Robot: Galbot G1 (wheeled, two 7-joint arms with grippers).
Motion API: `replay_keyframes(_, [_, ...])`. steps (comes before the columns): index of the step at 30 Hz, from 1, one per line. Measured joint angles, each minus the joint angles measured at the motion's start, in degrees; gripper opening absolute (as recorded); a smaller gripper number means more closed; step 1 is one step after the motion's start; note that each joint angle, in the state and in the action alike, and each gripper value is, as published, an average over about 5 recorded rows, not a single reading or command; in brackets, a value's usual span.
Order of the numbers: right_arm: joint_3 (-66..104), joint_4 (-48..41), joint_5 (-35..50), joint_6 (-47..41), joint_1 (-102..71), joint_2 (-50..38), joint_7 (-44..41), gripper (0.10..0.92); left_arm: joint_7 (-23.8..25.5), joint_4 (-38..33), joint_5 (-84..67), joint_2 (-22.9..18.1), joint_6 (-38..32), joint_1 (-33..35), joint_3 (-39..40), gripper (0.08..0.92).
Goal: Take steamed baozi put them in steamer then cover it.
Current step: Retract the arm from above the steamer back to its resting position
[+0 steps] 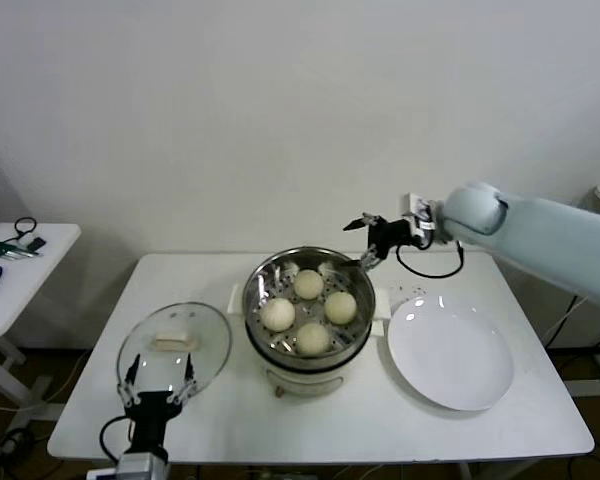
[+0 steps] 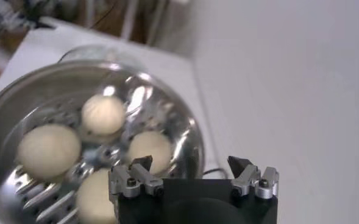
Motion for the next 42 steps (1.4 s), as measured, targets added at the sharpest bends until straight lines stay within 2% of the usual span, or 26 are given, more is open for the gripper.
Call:
replay_keyframes(11, [31.92, 6.03, -2.64, 5.33, -30.89, -5.63, 12.48, 0.823, 0.33, -0.47, 1.60, 0.46, 1.54, -1.29, -0.90, 0.823])
replay_keyframes(23, [67.99, 11.85, -8.95, 4.54, -65.28, 0.08, 17.35, 0.823, 1.87, -1.16, 8.71, 1.87, 4.20, -2.23, -1.90, 0.823])
replay_keyframes(32, [85.82, 14.63, -14.12, 3.11, -81.21, 7.54, 18.35, 0.823, 1.34, 1.03, 28.03, 3.55, 3.54, -2.56, -3.08, 0.823])
replay_keyframes(42, [95.71, 15.51, -18.80, 2.80, -91.00, 13.52, 18.12, 0.823, 2.84, 5.13, 55.45, 6.28, 3.44, -4.23, -2.45, 0.823])
